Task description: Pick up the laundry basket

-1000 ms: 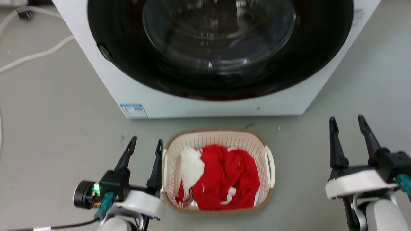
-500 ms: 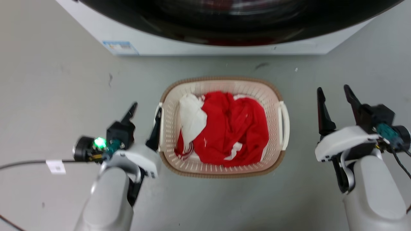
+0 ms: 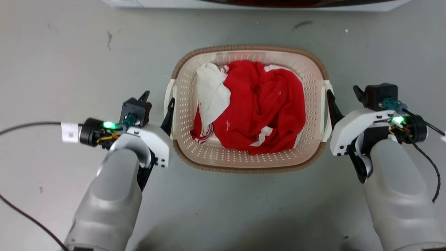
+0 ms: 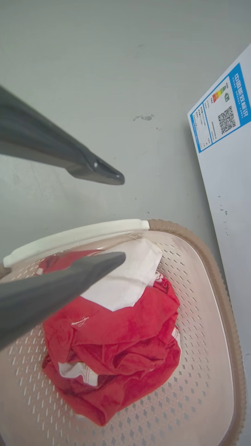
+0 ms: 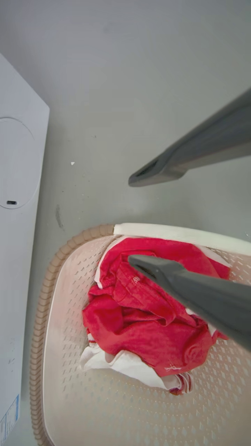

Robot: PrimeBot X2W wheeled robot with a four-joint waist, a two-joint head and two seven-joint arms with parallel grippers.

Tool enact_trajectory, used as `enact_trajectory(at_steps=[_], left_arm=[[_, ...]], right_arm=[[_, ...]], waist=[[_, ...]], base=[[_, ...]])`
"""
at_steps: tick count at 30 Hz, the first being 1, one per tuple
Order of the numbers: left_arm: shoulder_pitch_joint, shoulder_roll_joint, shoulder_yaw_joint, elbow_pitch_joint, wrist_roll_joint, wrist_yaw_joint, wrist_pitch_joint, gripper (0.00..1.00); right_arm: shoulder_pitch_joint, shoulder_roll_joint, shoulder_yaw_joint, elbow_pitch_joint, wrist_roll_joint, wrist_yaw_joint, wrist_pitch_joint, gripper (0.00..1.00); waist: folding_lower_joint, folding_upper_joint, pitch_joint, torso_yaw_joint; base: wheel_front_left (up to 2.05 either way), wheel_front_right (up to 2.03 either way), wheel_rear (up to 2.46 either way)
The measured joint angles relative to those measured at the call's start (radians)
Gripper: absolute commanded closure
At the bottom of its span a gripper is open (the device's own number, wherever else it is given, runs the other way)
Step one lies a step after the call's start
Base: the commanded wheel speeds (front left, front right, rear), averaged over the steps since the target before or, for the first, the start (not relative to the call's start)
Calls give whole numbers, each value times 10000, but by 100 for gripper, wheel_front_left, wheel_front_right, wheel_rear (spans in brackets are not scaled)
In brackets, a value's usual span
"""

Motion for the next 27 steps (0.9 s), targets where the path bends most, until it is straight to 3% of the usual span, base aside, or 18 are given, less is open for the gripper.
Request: enact_trajectory(at_steps=[14,27], left_arm=[[-1459,40,-1996,2219,-1185,-19,0,0],[-2058,230,-4061,2867,-2631,-21,270,0]], right_arm=[[-1344,-2,654,2075,489,0,1009,0],[-2154,-2,1371,3118,1022,0,1703,0]], waist=[[0,0,770,112],[-1,0,1106,28]], base=[[0,0,0],[0,0,0]])
